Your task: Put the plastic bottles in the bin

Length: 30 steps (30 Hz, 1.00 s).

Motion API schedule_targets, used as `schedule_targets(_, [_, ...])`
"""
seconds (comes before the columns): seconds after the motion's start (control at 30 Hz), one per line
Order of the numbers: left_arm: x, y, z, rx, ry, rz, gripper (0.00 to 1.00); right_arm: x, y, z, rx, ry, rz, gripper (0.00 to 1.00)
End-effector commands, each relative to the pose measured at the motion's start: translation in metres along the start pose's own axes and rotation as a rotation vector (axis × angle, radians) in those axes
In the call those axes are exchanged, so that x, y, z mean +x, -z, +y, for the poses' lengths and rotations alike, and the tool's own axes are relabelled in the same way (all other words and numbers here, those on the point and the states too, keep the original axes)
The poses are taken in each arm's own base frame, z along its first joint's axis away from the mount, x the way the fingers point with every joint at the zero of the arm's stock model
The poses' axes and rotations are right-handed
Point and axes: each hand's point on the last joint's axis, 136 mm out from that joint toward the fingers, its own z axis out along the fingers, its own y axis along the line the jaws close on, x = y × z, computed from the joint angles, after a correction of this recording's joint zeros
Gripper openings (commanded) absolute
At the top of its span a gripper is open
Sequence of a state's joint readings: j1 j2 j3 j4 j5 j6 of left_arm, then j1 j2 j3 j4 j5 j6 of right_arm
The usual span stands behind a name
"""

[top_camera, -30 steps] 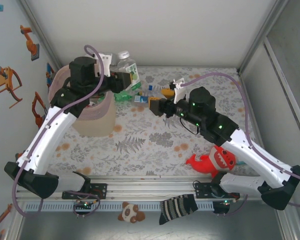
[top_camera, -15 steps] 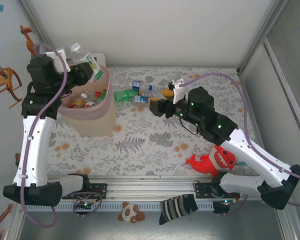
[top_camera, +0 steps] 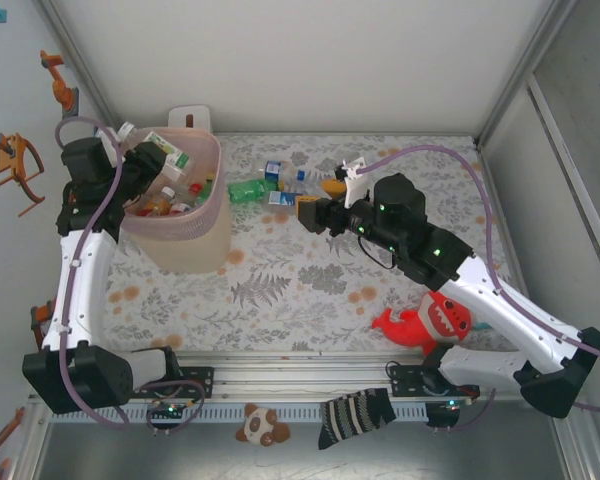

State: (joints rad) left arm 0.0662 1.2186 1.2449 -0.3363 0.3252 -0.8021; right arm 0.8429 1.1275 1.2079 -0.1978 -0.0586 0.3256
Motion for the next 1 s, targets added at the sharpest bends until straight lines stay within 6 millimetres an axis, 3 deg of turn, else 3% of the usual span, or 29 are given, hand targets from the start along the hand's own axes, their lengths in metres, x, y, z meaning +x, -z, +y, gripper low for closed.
schedule_targets(0.0, [-0.022,-0.002,0.009,-0.051,0.166,-0.105,0.34,-0.006,0.002,0.003,0.003,0.005,-0.016,0.73])
schedule_targets(0.23, [-0.013,-0.025,0.035,-0.143,0.352,-0.064,0.37,-0.005,0.002,0.002,0.007,0.005,-0.012,0.73])
schedule_targets(0.5, [-0.006,-0.052,0.047,-0.16,0.444,-0.012,0.39,-0.001,0.008,-0.001,0.023,0.005,-0.015,0.73])
schedule_targets(0.63, [-0.005,-0.059,0.053,-0.164,0.478,0.011,0.49,0.0,0.011,-0.004,0.037,0.005,-0.014,0.73])
schedule_targets(0.83, [-0.015,-0.041,0.041,-0.15,0.475,-0.016,0.67,-0.001,0.014,-0.004,0.041,0.009,-0.022,0.73])
schedule_targets(0.97, [-0.025,-0.02,0.027,-0.129,0.448,-0.059,0.7,-0.002,0.014,-0.004,0.043,0.012,-0.021,0.74])
